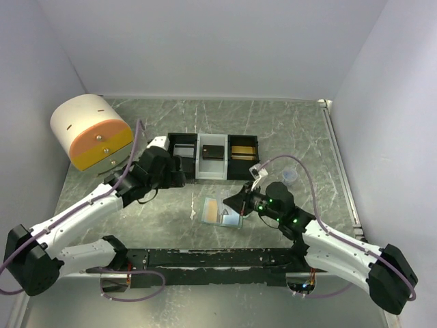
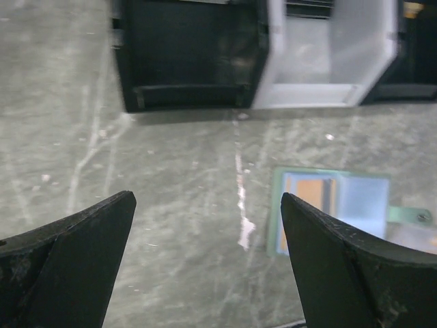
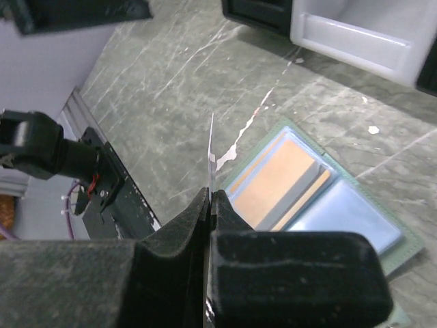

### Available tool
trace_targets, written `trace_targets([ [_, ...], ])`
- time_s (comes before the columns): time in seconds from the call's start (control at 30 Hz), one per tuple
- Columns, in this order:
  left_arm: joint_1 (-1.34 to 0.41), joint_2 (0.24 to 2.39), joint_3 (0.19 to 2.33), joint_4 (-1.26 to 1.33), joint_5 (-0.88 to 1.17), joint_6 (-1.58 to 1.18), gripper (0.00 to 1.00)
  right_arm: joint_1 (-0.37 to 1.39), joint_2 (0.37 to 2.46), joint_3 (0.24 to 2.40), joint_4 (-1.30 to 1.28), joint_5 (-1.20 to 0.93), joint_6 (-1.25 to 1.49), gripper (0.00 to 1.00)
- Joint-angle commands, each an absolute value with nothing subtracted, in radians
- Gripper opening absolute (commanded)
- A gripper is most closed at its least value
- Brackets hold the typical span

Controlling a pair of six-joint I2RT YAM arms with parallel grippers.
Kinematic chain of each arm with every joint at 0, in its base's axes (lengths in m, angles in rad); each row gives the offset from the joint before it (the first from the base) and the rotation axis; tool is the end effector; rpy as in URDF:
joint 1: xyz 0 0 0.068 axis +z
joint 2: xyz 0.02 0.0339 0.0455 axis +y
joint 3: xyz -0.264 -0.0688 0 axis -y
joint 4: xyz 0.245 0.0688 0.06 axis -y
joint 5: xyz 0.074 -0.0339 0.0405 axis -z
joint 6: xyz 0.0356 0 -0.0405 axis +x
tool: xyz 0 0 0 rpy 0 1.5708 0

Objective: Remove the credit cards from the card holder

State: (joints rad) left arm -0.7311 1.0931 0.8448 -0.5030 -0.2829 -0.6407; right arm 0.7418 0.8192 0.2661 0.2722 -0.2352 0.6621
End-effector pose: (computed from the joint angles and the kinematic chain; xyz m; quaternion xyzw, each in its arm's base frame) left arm 0.1778 -0.1461 0.2721 -0.0151 0.9097 -0.1497 0.3871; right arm 0.1301 0.1305 0.1986 -0.1021 0.7902 0.4571 0.3953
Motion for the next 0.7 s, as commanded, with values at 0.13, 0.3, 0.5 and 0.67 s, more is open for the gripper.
trace_targets([
  [0.13,-0.457,1.082,0.905,-0.601,-0.201,-0.449,1.00,0.897,0.839,0.327,0.296,-0.065,0.480,0.00],
  [0.3,-0.231,1.077,0.898,-0.590,-0.146,-0.371,0.99,0.936,0.874,0.355,0.299,-0.039,0.428,0.00],
  [0.5,-0.199,1.006,0.876,-0.605,-0.272,-0.382,1.00,0.967,0.900,0.368,0.317,-0.023,0.367,0.00],
  [0.67,-0.199,0.893,0.847,-0.574,-0.303,-0.384,1.00,0.978,0.923,0.380,0.362,-0.053,0.247,0.00],
])
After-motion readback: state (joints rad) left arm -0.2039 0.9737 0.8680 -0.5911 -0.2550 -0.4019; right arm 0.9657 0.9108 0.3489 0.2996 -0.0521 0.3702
